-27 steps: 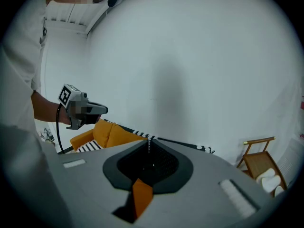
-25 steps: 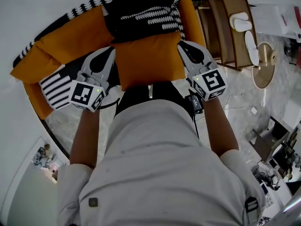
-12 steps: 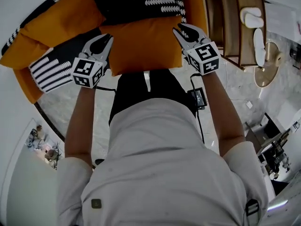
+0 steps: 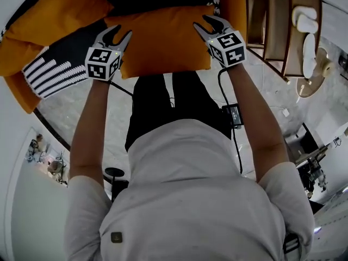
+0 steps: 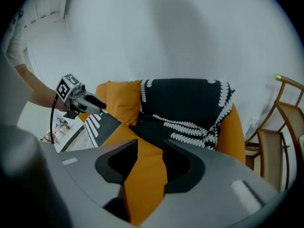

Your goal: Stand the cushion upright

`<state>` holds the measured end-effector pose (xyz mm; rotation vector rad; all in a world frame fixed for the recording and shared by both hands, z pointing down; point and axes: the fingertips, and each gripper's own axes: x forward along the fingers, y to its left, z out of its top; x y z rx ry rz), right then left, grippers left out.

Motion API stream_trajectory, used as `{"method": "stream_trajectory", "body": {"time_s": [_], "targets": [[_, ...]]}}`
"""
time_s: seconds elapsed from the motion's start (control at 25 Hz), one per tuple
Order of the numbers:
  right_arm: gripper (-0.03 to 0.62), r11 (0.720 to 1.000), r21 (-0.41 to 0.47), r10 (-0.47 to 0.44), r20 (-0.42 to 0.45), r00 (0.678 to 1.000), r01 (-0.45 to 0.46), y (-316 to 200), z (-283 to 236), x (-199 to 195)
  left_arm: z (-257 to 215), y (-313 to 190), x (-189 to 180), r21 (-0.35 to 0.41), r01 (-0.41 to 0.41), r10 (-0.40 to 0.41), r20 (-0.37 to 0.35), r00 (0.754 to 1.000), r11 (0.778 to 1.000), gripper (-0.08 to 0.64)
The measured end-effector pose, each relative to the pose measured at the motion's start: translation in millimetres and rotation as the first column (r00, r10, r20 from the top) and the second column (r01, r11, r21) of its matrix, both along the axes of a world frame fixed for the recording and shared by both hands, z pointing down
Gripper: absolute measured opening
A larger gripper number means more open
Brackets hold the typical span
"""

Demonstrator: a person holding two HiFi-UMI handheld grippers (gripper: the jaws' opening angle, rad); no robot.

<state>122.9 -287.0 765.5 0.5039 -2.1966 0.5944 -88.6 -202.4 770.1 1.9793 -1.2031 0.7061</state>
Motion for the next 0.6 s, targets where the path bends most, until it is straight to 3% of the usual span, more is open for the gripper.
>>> {"method": "stream_trajectory", "body": {"time_s": [0.24, 0.44, 0.6], "targets": [[0.25, 0.996, -0.086, 0.015, -0.103, 0.995, -0.023, -0.4, 73.2, 0.6, 74.2, 5.0, 0.0, -0.121, -0.011, 0.015, 0.031, 0.999, 0.993, 0.244], [0.298, 0.988, -0.156, -0.007, -0.168, 0.986, -0.019, 2.9, 131.8, 5.1, 133.7, 13.4, -4.5, -0.246, -0.005, 0.013, 0.028, 1.0, 0.969, 0.308], [0.337, 0.979, -0.2, -0.006, -0.234, 0.972, -0.042, 3.7, 168.8, 11.1, 172.4, 16.9, -14.9, -0.314, 0.023, -0.002, 0.067, 0.998, 0.949, 0.35]]}}
